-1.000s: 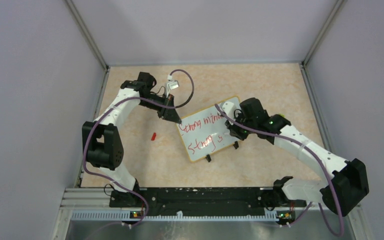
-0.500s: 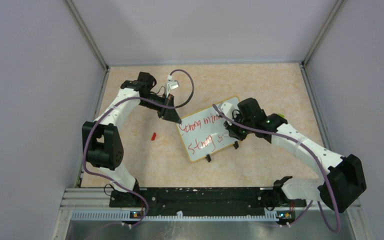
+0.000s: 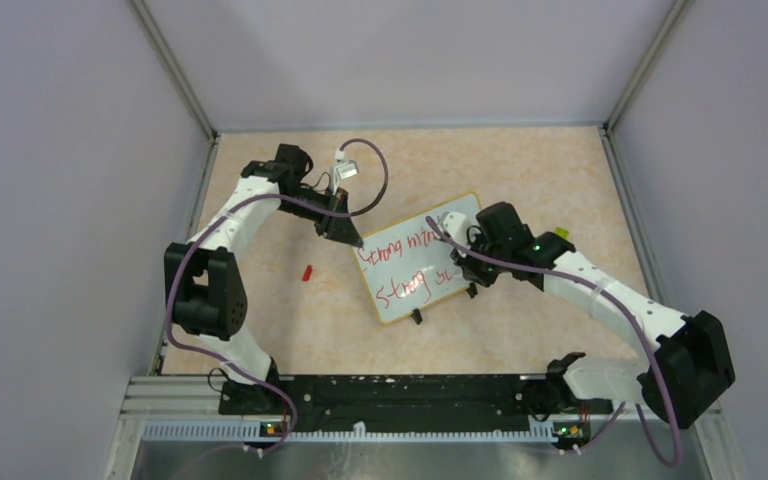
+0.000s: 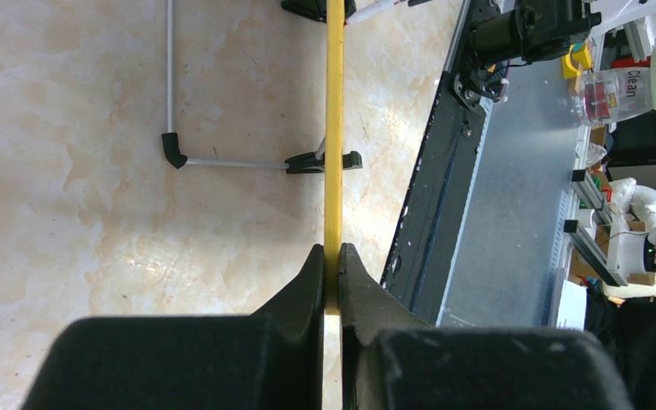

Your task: Write a sentence on the whiteboard

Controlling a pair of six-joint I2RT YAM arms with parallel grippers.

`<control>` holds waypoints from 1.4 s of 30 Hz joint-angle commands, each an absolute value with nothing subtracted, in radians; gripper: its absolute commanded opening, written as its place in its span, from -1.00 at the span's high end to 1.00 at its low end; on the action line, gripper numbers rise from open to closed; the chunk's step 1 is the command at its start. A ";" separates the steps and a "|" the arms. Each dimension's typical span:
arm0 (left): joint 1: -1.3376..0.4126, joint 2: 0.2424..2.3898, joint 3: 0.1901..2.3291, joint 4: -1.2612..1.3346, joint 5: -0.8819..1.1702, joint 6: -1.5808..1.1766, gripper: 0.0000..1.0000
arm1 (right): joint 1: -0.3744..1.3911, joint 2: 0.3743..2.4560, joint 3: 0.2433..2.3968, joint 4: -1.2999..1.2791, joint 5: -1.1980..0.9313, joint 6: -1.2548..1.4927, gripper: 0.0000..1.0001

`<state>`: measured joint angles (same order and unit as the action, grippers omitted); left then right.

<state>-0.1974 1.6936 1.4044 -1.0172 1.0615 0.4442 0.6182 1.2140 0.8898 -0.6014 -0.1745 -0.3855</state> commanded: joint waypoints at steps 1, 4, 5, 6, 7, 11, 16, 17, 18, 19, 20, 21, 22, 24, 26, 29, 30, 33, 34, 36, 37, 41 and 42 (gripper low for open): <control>-0.199 1.691 1.425 -1.009 1.053 0.452 1.00 | 0.594 1.178 0.922 -0.576 -0.112 -0.406 1.00; -0.199 1.693 1.429 -1.010 1.054 0.452 1.00 | 0.589 1.179 0.942 -0.573 -0.106 -0.405 1.00; -0.199 1.694 1.428 -1.010 1.055 0.452 1.00 | 0.589 1.181 0.949 -0.573 -0.110 -0.404 1.00; -0.199 1.696 1.428 -1.011 1.057 0.452 1.00 | 0.589 1.183 0.954 -0.572 -0.115 -0.402 1.00; -0.199 1.696 1.428 -1.010 1.056 0.452 1.00 | 0.589 1.188 0.961 -0.571 -0.121 -0.399 1.00; -0.199 1.698 1.429 -1.011 1.055 0.453 1.00 | 0.588 1.204 0.979 -0.555 -0.149 -0.385 1.00; -0.199 1.697 1.431 -1.011 1.054 0.456 1.00 | 0.593 1.221 0.997 -0.555 -0.177 -0.377 1.00; -0.199 1.698 1.430 -1.011 1.055 0.455 1.00 | 0.600 1.224 0.995 -0.555 -0.180 -0.377 1.00; -0.199 1.698 1.430 -1.011 1.055 0.456 1.00 | 0.608 1.227 0.991 -0.556 -0.182 -0.375 1.00; -0.199 1.699 1.430 -1.012 1.055 0.456 1.00 | 0.618 1.229 0.985 -0.556 -0.182 -0.372 1.00; -0.199 1.701 1.432 -1.012 1.056 0.455 1.00 | 0.632 1.231 0.978 -0.554 -0.181 -0.370 1.00; -0.199 1.702 1.433 -1.013 1.056 0.456 1.00 | 0.640 1.234 0.973 -0.554 -0.178 -0.368 1.00; -0.199 1.701 1.433 -1.013 1.056 0.457 1.00 | 0.647 1.237 0.968 -0.554 -0.175 -0.368 1.00; -0.199 1.701 1.433 -1.013 1.055 0.457 1.00 | 0.652 1.238 0.962 -0.552 -0.174 -0.367 1.00; -0.199 1.700 1.433 -1.014 1.055 0.456 1.00 | 0.653 1.237 0.955 -0.554 -0.173 -0.366 1.00; -0.199 1.700 1.431 -1.012 1.055 0.458 1.00 | 0.653 1.229 0.946 -0.560 -0.165 -0.367 1.00; -0.199 1.700 1.431 -1.012 1.055 0.458 1.00 | 0.653 1.224 0.945 -0.563 -0.164 -0.367 1.00; -0.199 1.701 1.431 -1.013 1.055 0.457 1.00 | 0.649 1.204 0.950 -0.578 -0.155 -0.366 1.00; -0.199 1.700 1.432 -1.013 1.055 0.457 1.00 | 0.644 1.197 0.954 -0.587 -0.156 -0.367 1.00; -0.200 1.701 1.433 -1.012 1.055 0.457 1.00 | 0.635 1.186 0.958 -0.606 -0.155 -0.376 1.00; -0.200 1.699 1.433 -1.012 1.055 0.457 1.00 | 0.633 1.181 0.955 -0.613 -0.153 -0.380 1.00; -0.199 1.700 1.434 -1.013 1.055 0.455 1.00 | 0.627 1.161 0.953 -0.636 -0.158 -0.388 1.00; -0.199 1.701 1.436 -1.013 1.055 0.454 1.00 | 0.625 1.156 0.957 -0.643 -0.165 -0.388 1.00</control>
<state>-0.1974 1.6936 1.4044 -1.0176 1.0615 0.4435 0.6361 1.2045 0.9489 -0.6216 -0.1581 -0.3759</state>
